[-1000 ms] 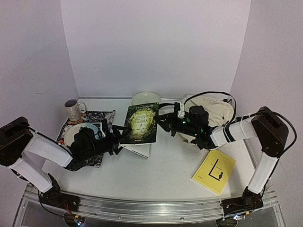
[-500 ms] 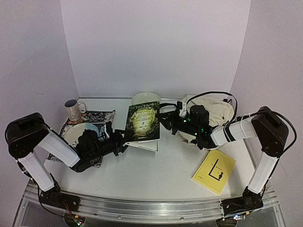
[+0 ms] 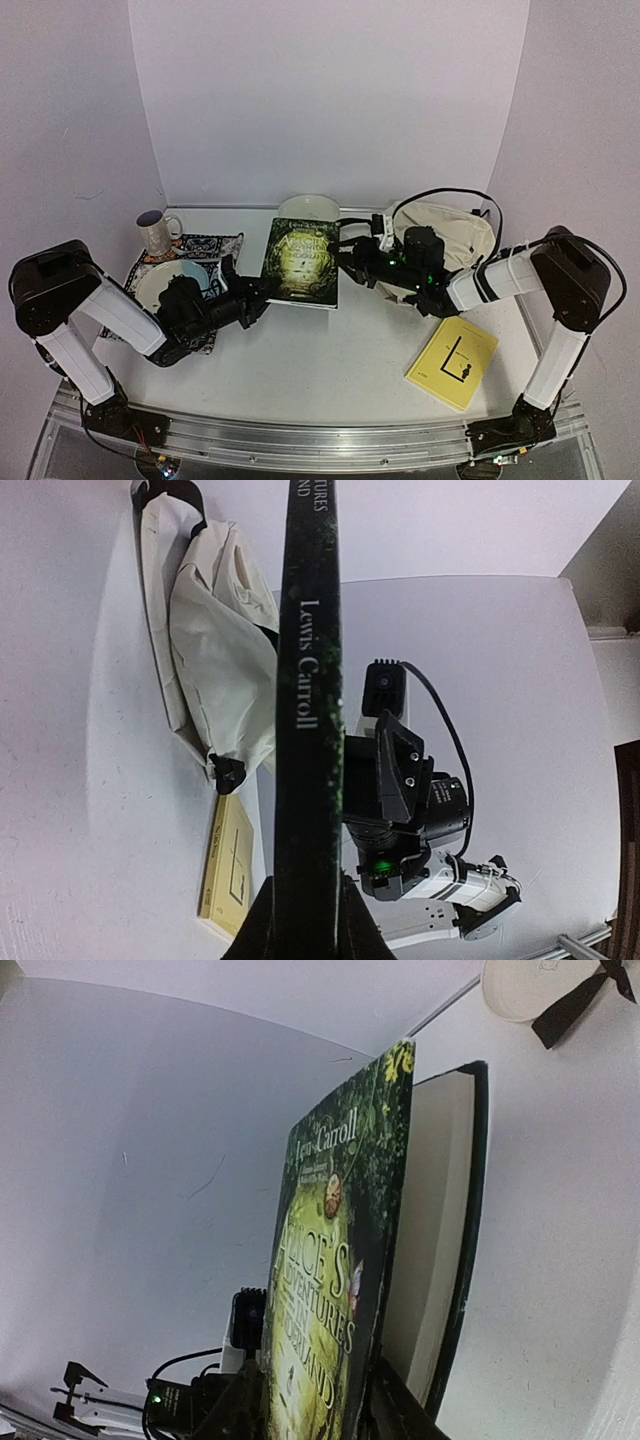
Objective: Pack the student bag
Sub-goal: Pass from the right arm to the left, then move the student bag to the center of the board, then open the largest pocket of the student bag, then place the book in the largest pocket of the bag, then move the student bag to the center of the board.
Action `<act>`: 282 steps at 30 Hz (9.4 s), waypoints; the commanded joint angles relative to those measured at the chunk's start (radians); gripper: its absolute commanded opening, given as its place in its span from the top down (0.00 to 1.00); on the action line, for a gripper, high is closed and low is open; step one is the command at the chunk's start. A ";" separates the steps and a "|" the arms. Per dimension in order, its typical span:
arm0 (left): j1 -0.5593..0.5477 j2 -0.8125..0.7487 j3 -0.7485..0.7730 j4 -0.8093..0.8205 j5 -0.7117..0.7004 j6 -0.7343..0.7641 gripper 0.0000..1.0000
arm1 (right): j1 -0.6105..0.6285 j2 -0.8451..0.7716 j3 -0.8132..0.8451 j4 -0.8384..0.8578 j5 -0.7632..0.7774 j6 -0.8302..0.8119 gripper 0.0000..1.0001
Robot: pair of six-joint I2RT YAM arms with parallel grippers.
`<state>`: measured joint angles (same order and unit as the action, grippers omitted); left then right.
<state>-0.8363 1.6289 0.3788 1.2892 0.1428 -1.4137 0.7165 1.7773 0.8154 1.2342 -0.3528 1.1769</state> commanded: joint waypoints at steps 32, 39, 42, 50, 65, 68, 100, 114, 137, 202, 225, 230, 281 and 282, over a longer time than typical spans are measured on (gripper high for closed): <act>0.267 -0.018 0.004 0.007 0.370 0.031 1.00 | -0.075 0.083 0.577 -1.367 0.912 -1.135 0.27; 0.310 -0.056 0.013 -0.071 0.410 0.055 1.00 | -0.066 0.141 0.620 -1.398 0.812 -1.201 0.68; 0.334 -0.083 0.026 -0.136 0.437 0.077 1.00 | -0.026 0.115 0.608 -1.397 0.750 -1.251 0.96; 0.400 -0.203 0.049 -0.367 0.467 0.172 1.00 | 0.171 0.059 0.617 -1.388 0.620 -1.368 1.00; 0.434 -0.442 0.024 -0.659 0.580 0.254 1.00 | 0.199 -0.017 0.605 -1.445 0.634 -1.281 0.64; 0.434 -0.474 0.005 -0.668 0.597 0.242 1.00 | 0.199 -0.042 0.602 -1.472 0.623 -1.263 0.61; 0.282 -0.497 0.054 -0.704 0.657 0.182 1.00 | 0.198 -0.080 0.762 -1.561 0.930 -1.191 1.00; 0.157 -0.325 0.229 -0.702 0.597 0.205 1.00 | 0.206 -0.160 0.768 -1.404 0.862 -1.251 1.00; 0.101 0.083 0.542 -0.640 0.419 0.094 1.00 | 0.222 -0.179 0.712 -1.314 0.734 -1.279 1.00; 0.048 0.333 0.777 -0.655 0.439 0.234 1.00 | 0.242 -0.202 0.648 -1.243 0.559 -1.351 1.00; 0.053 0.413 0.846 -0.829 0.173 0.474 0.38 | 0.246 -0.158 0.633 -1.211 0.619 -1.327 0.92; 0.049 0.314 0.807 -0.922 0.085 0.564 0.23 | 0.245 -0.157 0.620 -1.211 0.644 -1.309 0.85; 0.169 -0.270 0.215 -1.187 -0.146 0.568 0.07 | 0.022 0.061 0.511 -1.427 0.809 -1.093 0.13; 0.169 -0.267 0.216 -1.184 -0.146 0.570 0.07 | 0.023 0.037 0.500 -1.426 0.749 -1.083 0.13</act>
<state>-0.6712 1.3693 0.5976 0.0779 -0.0022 -0.8390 0.7506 1.9074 1.3098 -0.1394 0.4351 0.0756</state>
